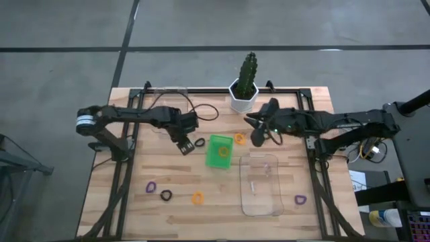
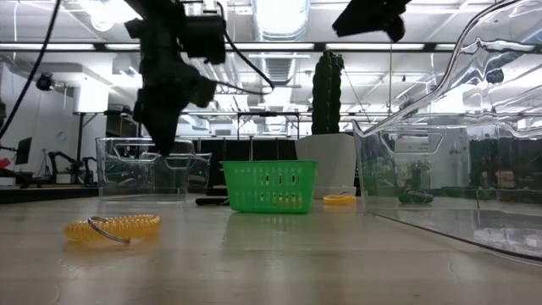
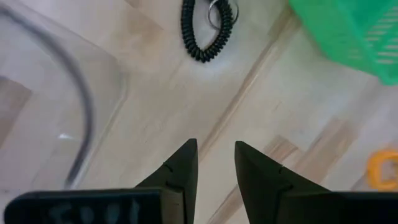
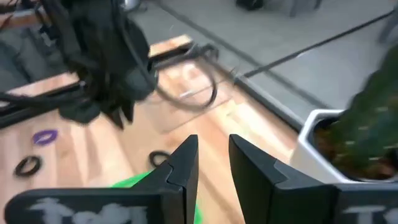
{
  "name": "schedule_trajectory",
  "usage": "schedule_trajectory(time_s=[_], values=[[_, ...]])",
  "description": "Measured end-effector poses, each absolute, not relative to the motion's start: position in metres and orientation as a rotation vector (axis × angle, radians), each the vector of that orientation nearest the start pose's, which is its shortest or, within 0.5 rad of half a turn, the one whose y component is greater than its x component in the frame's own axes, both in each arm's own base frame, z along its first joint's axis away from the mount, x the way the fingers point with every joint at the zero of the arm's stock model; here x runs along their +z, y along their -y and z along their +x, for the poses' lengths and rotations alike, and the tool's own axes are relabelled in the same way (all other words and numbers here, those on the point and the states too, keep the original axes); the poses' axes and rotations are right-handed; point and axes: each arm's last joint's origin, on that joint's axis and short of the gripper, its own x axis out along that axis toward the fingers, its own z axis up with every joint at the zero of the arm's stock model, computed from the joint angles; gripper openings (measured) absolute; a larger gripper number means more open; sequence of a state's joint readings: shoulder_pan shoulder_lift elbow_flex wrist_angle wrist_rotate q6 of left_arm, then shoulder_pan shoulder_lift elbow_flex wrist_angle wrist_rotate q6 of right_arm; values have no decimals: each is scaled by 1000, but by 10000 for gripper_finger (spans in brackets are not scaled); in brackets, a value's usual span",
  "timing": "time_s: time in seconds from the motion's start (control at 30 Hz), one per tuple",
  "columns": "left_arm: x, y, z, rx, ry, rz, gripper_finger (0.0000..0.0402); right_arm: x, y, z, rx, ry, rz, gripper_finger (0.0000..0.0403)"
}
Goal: Sort spring keychains
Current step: Put the top right yellow spring keychain into the green basket
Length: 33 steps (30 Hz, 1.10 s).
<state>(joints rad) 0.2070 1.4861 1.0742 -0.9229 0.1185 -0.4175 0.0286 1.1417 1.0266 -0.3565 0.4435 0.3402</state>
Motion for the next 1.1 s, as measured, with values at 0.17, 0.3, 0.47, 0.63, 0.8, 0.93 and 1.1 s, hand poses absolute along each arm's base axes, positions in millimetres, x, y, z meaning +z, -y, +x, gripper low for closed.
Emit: schedule_trajectory(time_s=[0.17,0.3,0.47,0.63,0.8,0.93,1.1], values=[[256,-50,247,383,-1145,-534,99,325,24,258,-439,-557,257,89],[276,-48,233,401,-1005,-501,99,316,38,266,-437,-769,288,91],[297,-46,215,420,-833,-461,99,299,52,275,-427,-1001,328,96],[317,-44,199,427,-692,-400,99,279,65,288,-365,-1112,362,101],[336,-42,185,390,-563,-333,99,259,73,299,-341,-1186,394,101],[348,-39,174,369,-473,-297,99,246,76,305,-344,-1231,406,107],[357,-37,162,350,-411,-249,99,234,78,310,-328,-1266,463,125]])
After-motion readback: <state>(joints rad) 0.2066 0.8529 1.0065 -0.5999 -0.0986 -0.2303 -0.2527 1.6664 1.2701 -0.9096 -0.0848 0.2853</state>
